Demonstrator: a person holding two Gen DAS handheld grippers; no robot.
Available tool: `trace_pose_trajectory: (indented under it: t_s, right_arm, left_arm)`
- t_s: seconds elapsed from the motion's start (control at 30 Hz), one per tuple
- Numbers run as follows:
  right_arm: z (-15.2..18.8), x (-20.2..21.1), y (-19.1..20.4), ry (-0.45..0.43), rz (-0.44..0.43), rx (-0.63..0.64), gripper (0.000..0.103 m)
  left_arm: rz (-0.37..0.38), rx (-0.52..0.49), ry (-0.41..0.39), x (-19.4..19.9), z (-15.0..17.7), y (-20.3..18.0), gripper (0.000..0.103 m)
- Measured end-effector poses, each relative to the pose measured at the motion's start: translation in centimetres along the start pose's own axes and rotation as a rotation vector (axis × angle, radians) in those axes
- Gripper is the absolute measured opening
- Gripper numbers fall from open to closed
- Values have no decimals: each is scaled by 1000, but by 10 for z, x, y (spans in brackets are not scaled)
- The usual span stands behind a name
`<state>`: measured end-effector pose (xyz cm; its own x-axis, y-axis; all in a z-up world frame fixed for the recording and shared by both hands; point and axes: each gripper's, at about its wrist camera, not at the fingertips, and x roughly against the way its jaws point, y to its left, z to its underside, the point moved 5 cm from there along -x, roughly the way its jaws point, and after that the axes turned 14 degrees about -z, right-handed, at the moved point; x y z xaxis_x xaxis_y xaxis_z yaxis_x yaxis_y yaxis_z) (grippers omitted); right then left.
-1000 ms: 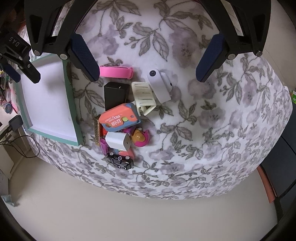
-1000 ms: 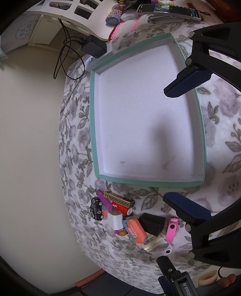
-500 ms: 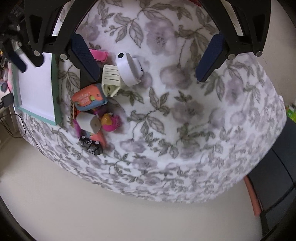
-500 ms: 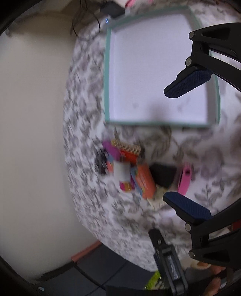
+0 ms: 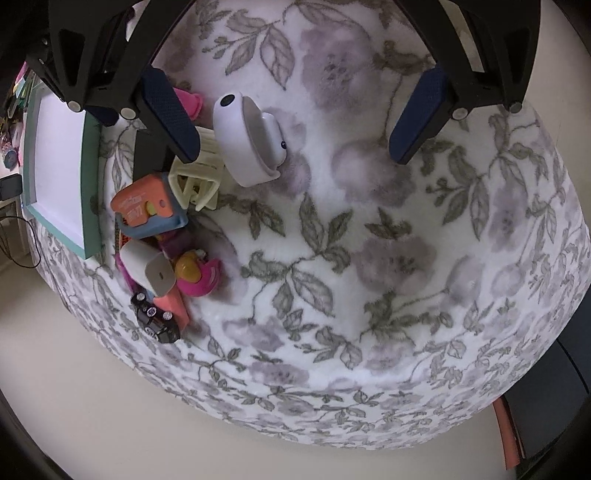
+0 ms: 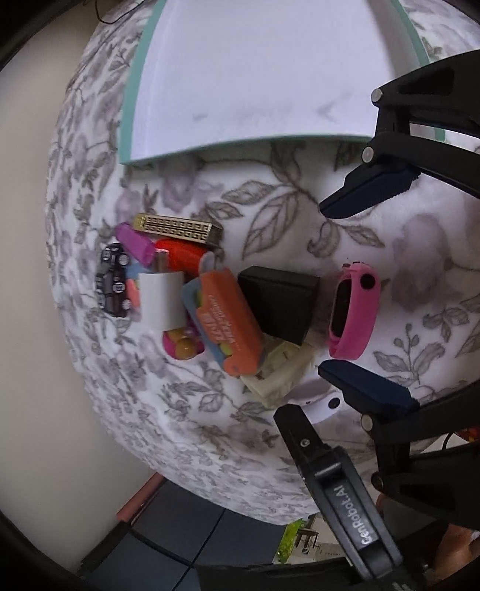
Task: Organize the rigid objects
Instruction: 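Grasp the white earbud case with the left tool while the right tool grasps the pink watch band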
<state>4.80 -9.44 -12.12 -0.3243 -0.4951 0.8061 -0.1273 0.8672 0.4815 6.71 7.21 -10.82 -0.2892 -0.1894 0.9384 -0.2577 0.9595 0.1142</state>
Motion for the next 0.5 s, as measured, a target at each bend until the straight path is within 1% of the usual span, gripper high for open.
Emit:
trace_pose_trajectory:
  t_s: [0.03,0.07,0.1,0.13,0.2,0.27,0.37,0.5]
  right_arm:
    - [0,-3,1,5,-8,-2,77]
    - [0,-5,2,10,-27,-11,74]
    - [1,-8,3,16,-38,-15,73]
    - [1,-10,5,19,-51,-16,71]
    - [2,-12,11,28,-65,-4,67]
    - [4,-15,17,37,-77,14,59]
    - [5,-15,19,39,-82,20,59]
    - [6,-14,14,37,-112,-15,58]
  left_arm:
    - [0,-5,5,-2,1,-1,102]
    - [2,-5,6,-4,2,-2,98]
    - [8,-1,11,-5,3,-2,95]
    - [19,2,25,-7,4,-2,90]
    - [26,-3,37,-10,6,-5,88]
    - [32,-4,45,-13,8,-7,86]
    - [57,4,57,-17,8,-10,79]
    - [64,-2,52,-16,6,-11,73]
